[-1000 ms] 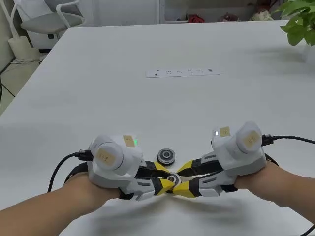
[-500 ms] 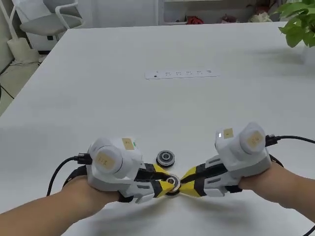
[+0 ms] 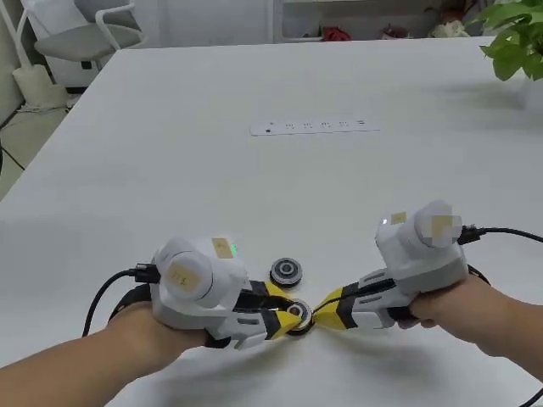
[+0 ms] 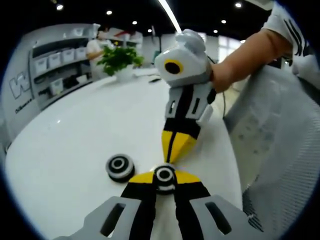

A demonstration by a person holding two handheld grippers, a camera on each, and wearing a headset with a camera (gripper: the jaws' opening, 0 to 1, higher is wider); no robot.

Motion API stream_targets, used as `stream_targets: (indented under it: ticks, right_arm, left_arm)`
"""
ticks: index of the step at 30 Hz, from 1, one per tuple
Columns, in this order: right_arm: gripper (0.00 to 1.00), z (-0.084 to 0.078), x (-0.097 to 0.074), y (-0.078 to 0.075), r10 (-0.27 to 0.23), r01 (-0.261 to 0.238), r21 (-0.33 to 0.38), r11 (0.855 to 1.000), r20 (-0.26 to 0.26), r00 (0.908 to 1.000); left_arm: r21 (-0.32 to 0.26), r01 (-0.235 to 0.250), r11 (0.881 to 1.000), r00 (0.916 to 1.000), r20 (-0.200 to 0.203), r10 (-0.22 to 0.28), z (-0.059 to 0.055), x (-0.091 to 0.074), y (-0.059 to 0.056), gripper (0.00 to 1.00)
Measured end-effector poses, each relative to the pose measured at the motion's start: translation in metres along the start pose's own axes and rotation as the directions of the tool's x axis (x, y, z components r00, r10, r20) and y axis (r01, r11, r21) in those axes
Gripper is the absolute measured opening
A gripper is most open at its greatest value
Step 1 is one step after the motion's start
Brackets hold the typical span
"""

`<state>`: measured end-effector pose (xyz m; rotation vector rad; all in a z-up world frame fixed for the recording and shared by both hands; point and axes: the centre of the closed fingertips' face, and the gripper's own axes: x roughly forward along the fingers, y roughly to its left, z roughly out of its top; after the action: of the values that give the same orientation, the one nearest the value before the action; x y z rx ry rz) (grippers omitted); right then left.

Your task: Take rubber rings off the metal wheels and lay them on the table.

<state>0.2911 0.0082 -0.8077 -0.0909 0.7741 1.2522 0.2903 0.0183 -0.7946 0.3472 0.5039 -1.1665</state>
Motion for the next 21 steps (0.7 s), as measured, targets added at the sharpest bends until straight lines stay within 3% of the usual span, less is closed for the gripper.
stream_targets:
  ticks: [5, 8, 21]
  right_arm:
    - [0.0, 0.003, -0.002, -0.005, -0.007, 0.005, 0.071, 0.997, 0.026, 0.9996]
    - [0.0, 0.011, -0.003, -0.004, 0.002, -0.014, 0.153, 0.988, 0.078, 0.9969]
    - [0.0, 0.012, -0.003, -0.001, 0.017, -0.041, 0.241, 0.97, 0.099, 0.9949]
  left_arm:
    - [0.005, -0.002, 1.0, 1.0, -0.003, 0.002, 0.0, 0.0, 0.0, 0.13]
    - [0.011, -0.004, 1.0, 1.0, -0.007, 0.004, 0.0, 0.0, 0.0, 0.13]
    - [0.037, -0.026, 0.999, 0.9988, -0.041, 0.027, -0.001, 0.001, 0.0, 0.13]
